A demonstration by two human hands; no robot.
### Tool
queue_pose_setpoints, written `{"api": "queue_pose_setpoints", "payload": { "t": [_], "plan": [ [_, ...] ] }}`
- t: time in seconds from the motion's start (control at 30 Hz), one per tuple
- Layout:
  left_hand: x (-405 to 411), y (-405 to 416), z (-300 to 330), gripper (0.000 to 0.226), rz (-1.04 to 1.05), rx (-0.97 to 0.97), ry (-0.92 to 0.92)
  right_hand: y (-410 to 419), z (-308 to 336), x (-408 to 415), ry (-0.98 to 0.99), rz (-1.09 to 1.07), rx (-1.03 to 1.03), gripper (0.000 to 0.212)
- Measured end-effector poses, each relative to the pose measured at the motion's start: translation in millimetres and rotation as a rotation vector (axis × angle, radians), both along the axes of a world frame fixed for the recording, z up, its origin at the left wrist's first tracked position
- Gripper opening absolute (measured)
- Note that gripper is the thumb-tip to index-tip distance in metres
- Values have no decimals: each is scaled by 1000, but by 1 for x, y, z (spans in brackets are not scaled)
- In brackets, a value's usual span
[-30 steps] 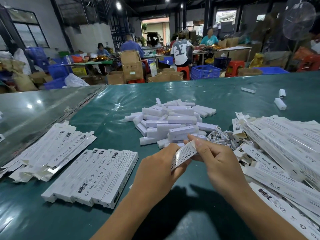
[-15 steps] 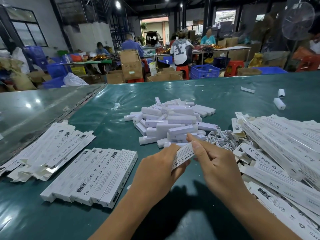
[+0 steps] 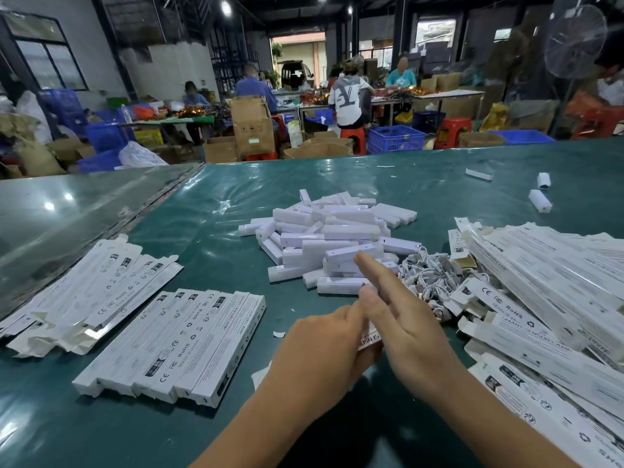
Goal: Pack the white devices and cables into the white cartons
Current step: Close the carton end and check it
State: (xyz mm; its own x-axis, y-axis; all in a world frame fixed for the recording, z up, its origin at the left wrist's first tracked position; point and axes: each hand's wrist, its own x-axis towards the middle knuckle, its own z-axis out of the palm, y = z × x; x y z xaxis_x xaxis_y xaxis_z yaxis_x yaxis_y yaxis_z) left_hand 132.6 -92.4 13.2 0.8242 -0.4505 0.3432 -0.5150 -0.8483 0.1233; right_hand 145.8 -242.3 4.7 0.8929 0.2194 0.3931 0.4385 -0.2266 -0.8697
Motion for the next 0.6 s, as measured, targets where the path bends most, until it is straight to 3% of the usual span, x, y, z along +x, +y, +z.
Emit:
{"api": "queue_pose_setpoints", "payload": {
  "t": [0.07, 0.13, 0.2, 0.27, 0.33, 0.4, 0.47, 0.53, 0.6],
  "plan": [
    [2, -1, -2, 37, 4, -3, -23, 5, -4, 3, -2, -59, 55, 40],
    [4, 0, 0, 36, 11, -46, -110, 5, -1, 6, 0, -122, 130, 42],
    [12, 8, 2, 48, 47, -89, -260, -1, 2, 13, 49, -241, 252, 45],
    [21, 25, 8, 67, 149, -312, -358, -15, 7, 24, 171, -415, 459, 43],
    [27, 42, 15, 81, 213, -735, -203, -29, 13, 34, 375, -494, 781, 33],
    [28, 45, 15, 85, 91, -1140, 204, -28, 15, 35, 534, -426, 1001, 23],
    [25, 33, 8, 73, -119, -1321, 463, -15, 10, 29, 607, -287, 845, 25],
    [21, 21, 1, 51, -270, -1446, 495, 0, 0, 19, 564, -198, 430, 32],
    [20, 17, 1, 31, -261, -1545, 432, 4, -8, 17, 322, -235, 6, 27]
  ]
}}
